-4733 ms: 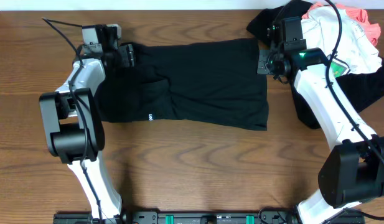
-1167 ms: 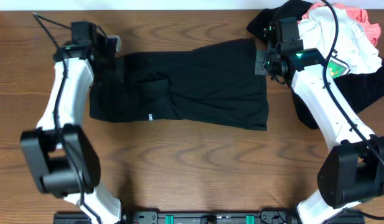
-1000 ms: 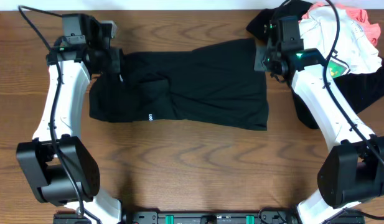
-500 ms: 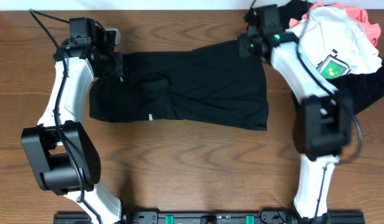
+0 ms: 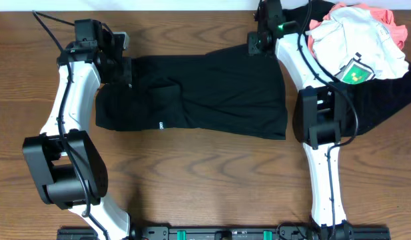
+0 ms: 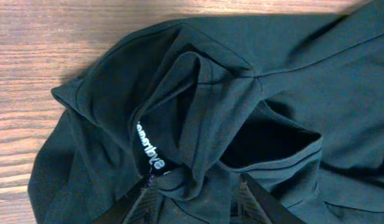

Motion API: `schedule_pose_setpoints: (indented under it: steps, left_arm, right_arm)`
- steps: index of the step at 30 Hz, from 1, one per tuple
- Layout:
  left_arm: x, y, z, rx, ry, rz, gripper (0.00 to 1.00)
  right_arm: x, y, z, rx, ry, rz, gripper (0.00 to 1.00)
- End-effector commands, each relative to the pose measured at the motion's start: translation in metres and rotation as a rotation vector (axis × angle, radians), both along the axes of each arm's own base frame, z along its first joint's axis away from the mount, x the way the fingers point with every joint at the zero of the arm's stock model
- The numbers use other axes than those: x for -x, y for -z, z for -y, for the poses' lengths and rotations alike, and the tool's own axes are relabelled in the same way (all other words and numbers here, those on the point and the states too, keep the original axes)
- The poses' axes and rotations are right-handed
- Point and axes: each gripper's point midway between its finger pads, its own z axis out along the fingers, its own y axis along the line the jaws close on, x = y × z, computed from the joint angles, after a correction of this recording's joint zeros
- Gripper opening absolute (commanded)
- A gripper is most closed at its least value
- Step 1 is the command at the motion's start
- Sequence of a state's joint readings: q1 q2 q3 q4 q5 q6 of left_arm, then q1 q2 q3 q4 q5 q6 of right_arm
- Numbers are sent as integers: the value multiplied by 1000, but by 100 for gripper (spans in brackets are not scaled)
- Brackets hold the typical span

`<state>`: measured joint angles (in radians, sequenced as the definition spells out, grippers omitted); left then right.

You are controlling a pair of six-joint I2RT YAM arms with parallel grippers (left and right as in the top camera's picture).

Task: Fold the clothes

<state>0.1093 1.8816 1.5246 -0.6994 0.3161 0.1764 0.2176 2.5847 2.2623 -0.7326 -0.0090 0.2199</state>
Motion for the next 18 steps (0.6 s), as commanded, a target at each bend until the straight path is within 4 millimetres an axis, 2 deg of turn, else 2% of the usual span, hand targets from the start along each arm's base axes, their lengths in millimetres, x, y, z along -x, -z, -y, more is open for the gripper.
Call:
schedule_pose_setpoints:
  steps: [1,8,10,14,18]
  left_arm:
    - [2,3,2,15,0,-10,43]
    - [2,3,2,15,0,-10,43]
    - [2,3,2,15,0,-10,43]
    - [2,3,2,15,0,-10,43]
    - [2,3,2,14,1,-10,43]
  right_arm:
    - [-3,10,0,21,33,0,51]
    - [5,33,1,24,52,-56,48]
    - [6,34,2,25,52,-59,35]
    - [8,35,2,26,51,-69,2]
    - [14,38,4,35,52,-95,1]
